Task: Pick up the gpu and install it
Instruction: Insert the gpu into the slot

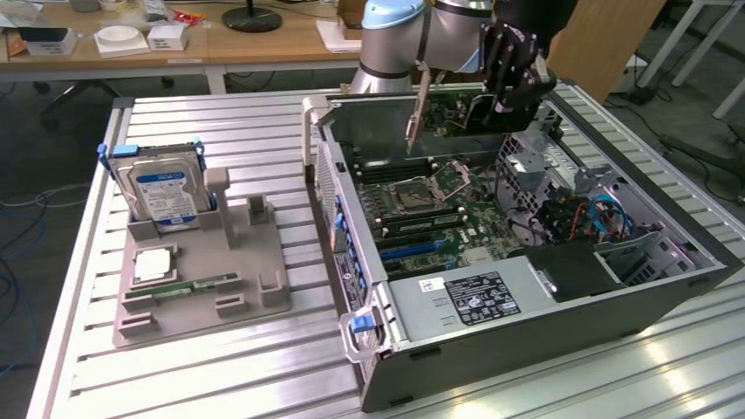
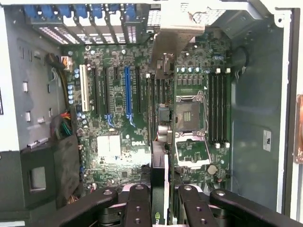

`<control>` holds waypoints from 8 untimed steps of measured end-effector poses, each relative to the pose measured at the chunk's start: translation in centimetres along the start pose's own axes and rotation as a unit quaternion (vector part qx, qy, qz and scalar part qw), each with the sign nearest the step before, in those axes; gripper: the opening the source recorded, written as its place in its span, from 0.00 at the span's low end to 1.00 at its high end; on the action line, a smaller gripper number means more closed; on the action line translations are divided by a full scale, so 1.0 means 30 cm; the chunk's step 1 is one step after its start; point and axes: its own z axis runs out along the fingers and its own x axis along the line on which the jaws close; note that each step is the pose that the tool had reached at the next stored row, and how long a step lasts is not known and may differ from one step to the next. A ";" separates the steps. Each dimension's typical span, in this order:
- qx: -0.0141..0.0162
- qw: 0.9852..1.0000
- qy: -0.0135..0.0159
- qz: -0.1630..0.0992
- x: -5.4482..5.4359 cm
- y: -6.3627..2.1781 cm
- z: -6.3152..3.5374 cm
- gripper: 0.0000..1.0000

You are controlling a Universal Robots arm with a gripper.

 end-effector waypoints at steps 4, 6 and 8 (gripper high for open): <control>0.000 1.000 -0.001 -0.016 0.002 0.000 0.006 0.27; 0.000 1.000 -0.001 -0.024 0.003 0.000 0.010 0.27; 0.000 1.000 -0.001 -0.031 0.003 0.000 0.014 0.27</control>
